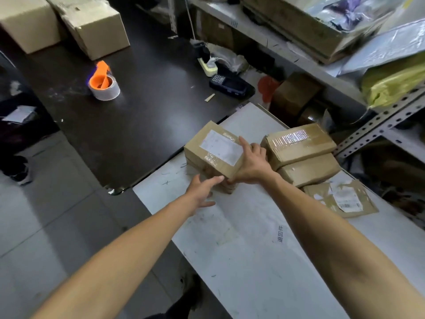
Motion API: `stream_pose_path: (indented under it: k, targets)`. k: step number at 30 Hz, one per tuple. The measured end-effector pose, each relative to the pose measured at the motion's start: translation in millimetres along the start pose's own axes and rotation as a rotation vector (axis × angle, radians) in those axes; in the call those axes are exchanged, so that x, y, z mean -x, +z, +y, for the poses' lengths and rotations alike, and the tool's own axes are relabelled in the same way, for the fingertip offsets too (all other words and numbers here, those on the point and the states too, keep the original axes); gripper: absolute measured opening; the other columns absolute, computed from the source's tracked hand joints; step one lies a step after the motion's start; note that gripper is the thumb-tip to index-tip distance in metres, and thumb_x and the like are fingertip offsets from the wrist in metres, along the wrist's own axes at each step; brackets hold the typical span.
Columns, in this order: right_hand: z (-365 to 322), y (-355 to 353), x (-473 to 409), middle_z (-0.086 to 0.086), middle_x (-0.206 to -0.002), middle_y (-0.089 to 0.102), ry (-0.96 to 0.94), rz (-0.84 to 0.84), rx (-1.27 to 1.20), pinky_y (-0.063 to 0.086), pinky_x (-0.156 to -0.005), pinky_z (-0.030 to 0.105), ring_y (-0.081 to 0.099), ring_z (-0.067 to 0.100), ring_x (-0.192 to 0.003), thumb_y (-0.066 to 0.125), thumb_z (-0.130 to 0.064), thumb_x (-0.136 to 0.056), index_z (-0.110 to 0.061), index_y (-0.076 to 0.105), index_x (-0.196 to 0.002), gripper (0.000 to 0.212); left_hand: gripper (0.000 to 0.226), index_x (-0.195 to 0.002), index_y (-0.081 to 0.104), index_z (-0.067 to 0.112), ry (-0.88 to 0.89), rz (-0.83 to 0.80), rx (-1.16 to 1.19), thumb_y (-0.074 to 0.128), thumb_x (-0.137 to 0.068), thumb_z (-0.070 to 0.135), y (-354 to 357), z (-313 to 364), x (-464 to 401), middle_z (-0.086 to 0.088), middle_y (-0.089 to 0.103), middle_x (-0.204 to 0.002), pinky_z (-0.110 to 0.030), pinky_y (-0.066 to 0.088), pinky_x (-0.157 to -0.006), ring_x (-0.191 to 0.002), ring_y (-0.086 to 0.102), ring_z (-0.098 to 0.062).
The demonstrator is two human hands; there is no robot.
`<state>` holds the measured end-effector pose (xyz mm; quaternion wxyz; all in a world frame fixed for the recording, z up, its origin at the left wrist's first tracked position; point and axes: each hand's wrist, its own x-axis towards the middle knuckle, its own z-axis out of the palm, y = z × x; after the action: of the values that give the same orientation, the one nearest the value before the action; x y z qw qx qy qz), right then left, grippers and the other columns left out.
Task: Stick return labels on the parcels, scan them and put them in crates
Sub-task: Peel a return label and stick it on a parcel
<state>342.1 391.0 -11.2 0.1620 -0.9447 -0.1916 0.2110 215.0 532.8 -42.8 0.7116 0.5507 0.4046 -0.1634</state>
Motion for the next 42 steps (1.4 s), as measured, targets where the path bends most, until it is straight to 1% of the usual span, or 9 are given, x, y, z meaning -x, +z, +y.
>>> stream_pose_path:
  k: [5, 10, 20, 25, 30, 33, 36, 39, 42]
  targets:
    - [17.2, 40.2, 70.0, 0.007, -0.143, 0.025, -0.038, 0.182, -0.252, 0.037, -0.107, 0.044, 0.019, 0.024, -0.134, 0.094, -0.046, -0.047, -0.029, 0.014, -0.156, 0.137, 0.099, -0.152, 0.020, 0.044, 0.037, 0.022, 0.117, 0.084, -0.076, 0.050, 1.0, -17.4, 18.9, 0.001, 0.054, -0.143, -0.060, 0.057, -0.088, -0.123, 0.059, -0.032]
    - [43.3, 73.4, 155.5, -0.002, -0.133, 0.029, -0.044, 0.342, -0.412, 0.041, -0.096, 0.038, 0.025, 0.020, -0.128, 0.094, -0.054, -0.043, -0.029, 0.029, -0.145, 0.123, 0.099, -0.144, 0.025, 0.059, 0.168, 0.018, 0.186, 0.090, -0.074, 0.034, 30.9, -71.8, 63.3, 0.001, 0.061, -0.135, -0.061, 0.060, -0.077, -0.112, 0.068, -0.031]
    - [165.2, 91.8, 354.4, -0.011, -0.139, 0.034, 0.034, 0.572, -0.464, 0.042, -0.097, 0.029, 0.032, 0.014, -0.130, 0.082, -0.071, -0.062, -0.029, 0.031, -0.147, 0.107, 0.102, -0.150, 0.023, 0.050, 0.349, -0.109, -0.067, 0.089, -0.077, 0.022, 137.8, -174.9, 168.9, -0.009, 0.068, -0.124, -0.049, 0.063, -0.076, -0.105, 0.072, -0.027]
    - [257.7, 88.9, 460.9, -0.002, -0.123, 0.052, 0.323, 0.766, -0.493, 0.053, -0.092, 0.041, 0.051, 0.014, -0.113, 0.064, -0.046, -0.094, -0.017, 0.049, -0.140, 0.056, 0.104, -0.154, 0.021, 0.046, 0.360, -0.289, -0.263, 0.087, -0.078, 0.020, 224.8, -211.1, 204.5, -0.008, 0.066, -0.122, -0.054, 0.061, -0.081, -0.108, 0.068, -0.026]
    - [336.2, 105.7, 583.6, 0.007, -0.105, 0.060, 0.727, 0.992, -0.279, 0.050, -0.083, 0.039, 0.055, 0.025, -0.103, 0.070, -0.023, -0.088, -0.009, 0.062, -0.117, 0.033, 0.105, -0.153, 0.022, 0.048, 0.356, -0.437, -0.409, 0.088, -0.076, 0.021, 299.8, -251.0, 232.3, -0.013, 0.064, -0.126, -0.059, 0.059, -0.083, -0.112, 0.066, -0.030]
    - [370.7, 122.7, 642.0, 0.011, -0.124, 0.054, 1.054, 0.943, -0.294, 0.040, -0.098, 0.038, 0.046, 0.030, -0.119, 0.076, -0.027, -0.082, -0.011, 0.055, -0.123, 0.048, 0.106, -0.152, 0.023, 0.052, 0.372, -0.484, -0.505, 0.089, -0.075, 0.023, 324.0, -267.3, 241.1, -0.013, 0.064, -0.127, -0.059, 0.058, -0.086, -0.113, 0.065, -0.031]
    - [390.6, 136.4, 673.5, 0.012, -0.136, 0.052, 1.170, 0.729, -0.620, 0.043, -0.100, 0.040, 0.048, 0.032, -0.123, 0.076, -0.031, -0.085, -0.013, 0.045, -0.139, 0.065, 0.107, -0.153, 0.021, 0.051, 0.387, -0.495, -0.575, 0.090, -0.075, 0.025, 331.5, -277.3, 245.0, -0.013, 0.063, -0.130, -0.056, 0.059, -0.084, -0.113, 0.065, -0.031]
    - [399.3, 139.9, 677.5, 0.009, -0.113, 0.061, 1.116, 0.499, -0.795, 0.047, -0.077, 0.035, 0.058, 0.028, -0.094, 0.067, -0.026, -0.091, -0.012, 0.051, -0.127, 0.041, 0.109, -0.155, 0.019, 0.049, 0.385, -0.464, -0.585, 0.089, -0.075, 0.025, 330.5, -279.3, 247.1, -0.015, 0.061, -0.134, -0.058, 0.059, -0.085, -0.114, 0.064, -0.033]
    - [407.1, 129.6, 664.7, 0.016, -0.099, 0.069, 1.155, 0.451, -0.916, 0.056, -0.075, 0.041, 0.066, 0.033, -0.085, 0.062, -0.028, -0.089, -0.005, 0.062, -0.100, 0.026, 0.110, -0.156, 0.019, 0.049, 0.387, -0.425, -0.581, 0.089, -0.075, 0.025, 324.6, -271.9, 248.8, -0.014, 0.061, -0.133, -0.060, 0.057, -0.087, -0.115, 0.064, -0.033]
